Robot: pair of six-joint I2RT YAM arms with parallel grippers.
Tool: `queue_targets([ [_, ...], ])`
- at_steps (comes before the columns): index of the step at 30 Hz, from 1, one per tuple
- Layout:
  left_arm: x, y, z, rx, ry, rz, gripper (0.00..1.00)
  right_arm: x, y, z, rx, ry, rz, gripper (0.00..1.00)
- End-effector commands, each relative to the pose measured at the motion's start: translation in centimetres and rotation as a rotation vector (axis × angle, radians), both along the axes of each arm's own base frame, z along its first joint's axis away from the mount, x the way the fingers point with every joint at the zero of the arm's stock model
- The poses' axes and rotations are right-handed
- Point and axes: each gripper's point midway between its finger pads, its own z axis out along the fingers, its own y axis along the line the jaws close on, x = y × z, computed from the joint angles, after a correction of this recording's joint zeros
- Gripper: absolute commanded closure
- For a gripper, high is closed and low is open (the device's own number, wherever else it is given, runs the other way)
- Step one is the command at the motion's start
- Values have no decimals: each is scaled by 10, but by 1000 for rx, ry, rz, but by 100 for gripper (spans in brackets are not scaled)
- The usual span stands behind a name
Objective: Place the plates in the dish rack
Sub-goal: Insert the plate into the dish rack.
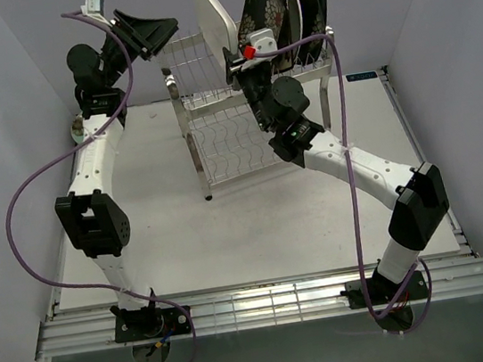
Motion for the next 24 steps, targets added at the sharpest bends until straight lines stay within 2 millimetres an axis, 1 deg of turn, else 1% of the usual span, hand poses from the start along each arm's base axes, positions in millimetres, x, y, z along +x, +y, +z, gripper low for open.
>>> queue_targets([
  [1,-28,20,52,17,-123,4,46,-24,-65,72,182,-164,-113,92],
  [4,-32,29,54,40,-144,15,45,-22,-64,65,176,-154,-117,92],
  [5,-42,30,61,55,-182,31,45,-21,-63,62,172,-150,-118,92],
  [6,-40,33,55,60,-170,49,45,-21,-63,61,170,-147,-118,92],
  [7,-43,36,54,66,-170,65,45,-21,-63,60,169,-146,-118,92],
  [8,-56,38,64,83,-210,91,45,-21,-62,57,166,-144,-116,92],
  [9,-60,40,64,93,-215,109,44,-23,-65,58,170,-144,-119,92],
  [10,-55,43,50,103,-162,134,44,-23,-65,56,169,-142,-118,92],
  [11,-70,45,58,123,-199,166,45,-24,-65,55,172,-143,-115,92],
  [12,-73,47,55,130,-185,186,44,-25,-66,50,168,-139,-113,92],
  [13,-69,49,33,142,-127,199,44,-26,-67,48,168,-138,-112,92],
  [14,-70,53,29,140,-117,236,44,-27,-68,47,171,-138,-115,92],
  [15,-87,56,36,152,-149,269,44,-28,-70,42,170,-135,-114,92],
  [16,-88,59,27,160,-117,295,44,-29,-70,40,168,-133,-115,92],
  [17,-84,64,9,166,-71,331,44,-29,-71,38,168,-130,-118,92],
  [18,-87,66,3,176,-61,352,44,-31,-73,39,174,-133,-115,92],
  [19,-98,69,4,187,-71,373,44,-31,-72,31,164,-124,-115,92],
  [20,-97,71,-12,196,-39,384,44,-31,-73,28,162,-120,-116,92],
  [21,-99,72,-17,204,-30,391,44,-32,-74,27,164,-118,-116,92],
  [23,-104,75,-26,230,3,414,43,-32,-74,17,158,-104,-118,90],
  [24,-105,75,-37,242,20,410,43,-33,-77,17,164,-106,-121,89],
])
